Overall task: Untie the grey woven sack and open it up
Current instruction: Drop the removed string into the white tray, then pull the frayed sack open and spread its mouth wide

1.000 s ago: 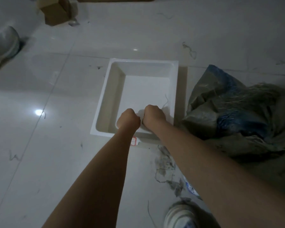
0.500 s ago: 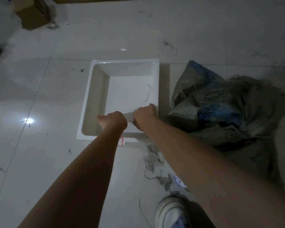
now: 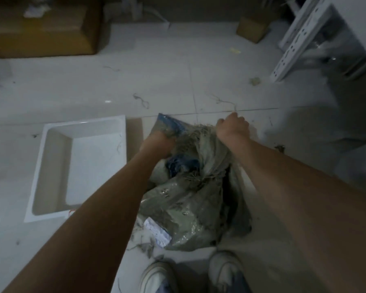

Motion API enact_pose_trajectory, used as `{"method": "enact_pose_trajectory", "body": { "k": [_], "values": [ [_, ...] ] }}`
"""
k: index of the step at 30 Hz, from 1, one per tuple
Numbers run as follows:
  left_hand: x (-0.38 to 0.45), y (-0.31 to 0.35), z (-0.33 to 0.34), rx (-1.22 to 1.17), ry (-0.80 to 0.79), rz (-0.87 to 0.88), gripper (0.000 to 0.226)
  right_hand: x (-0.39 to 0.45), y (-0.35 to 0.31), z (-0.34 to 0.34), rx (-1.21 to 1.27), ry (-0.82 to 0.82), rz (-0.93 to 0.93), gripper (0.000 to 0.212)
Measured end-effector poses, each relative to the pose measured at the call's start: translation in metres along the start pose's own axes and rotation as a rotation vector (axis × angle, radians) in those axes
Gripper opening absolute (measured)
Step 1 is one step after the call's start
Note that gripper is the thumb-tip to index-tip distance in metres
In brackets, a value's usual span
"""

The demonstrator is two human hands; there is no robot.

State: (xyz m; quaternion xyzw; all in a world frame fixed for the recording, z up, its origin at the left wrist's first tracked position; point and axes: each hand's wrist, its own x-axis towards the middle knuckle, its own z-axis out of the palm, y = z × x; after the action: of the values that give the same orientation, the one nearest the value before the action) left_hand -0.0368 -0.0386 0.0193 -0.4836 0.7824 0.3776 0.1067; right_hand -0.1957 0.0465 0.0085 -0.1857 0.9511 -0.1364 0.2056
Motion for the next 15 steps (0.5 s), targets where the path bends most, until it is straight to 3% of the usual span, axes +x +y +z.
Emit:
{"method": "enact_pose_trajectory", "body": {
  "k": [4,7,9,12,15],
  "values": [
    [-0.007,0.035,0.048,-0.101,-0.164,0.049,0.049,0.006,0.062,0.019,0.132,-0.209,0.3,0.052],
    [-0.013,0.04,0.085,-0.1,-0.183,-0.037,0.06,-0.001,0.07,0.045,0.321,-0.455,0.28,0.044],
    [-0.016,0.04,0.099,-0.09,-0.114,-0.089,0.051,-0.013,0.059,0.054,0.465,-0.562,0.285,0.036],
    [-0.023,0.047,0.096,-0.221,-0.024,-0.175,0.051,-0.024,0.046,0.045,0.549,-0.58,0.216,0.036],
    [-0.026,0.058,0.07,-0.412,-0.044,-0.198,0.072,-0.032,0.033,0.017,0.556,-0.514,0.143,0.026]
  ]
}}
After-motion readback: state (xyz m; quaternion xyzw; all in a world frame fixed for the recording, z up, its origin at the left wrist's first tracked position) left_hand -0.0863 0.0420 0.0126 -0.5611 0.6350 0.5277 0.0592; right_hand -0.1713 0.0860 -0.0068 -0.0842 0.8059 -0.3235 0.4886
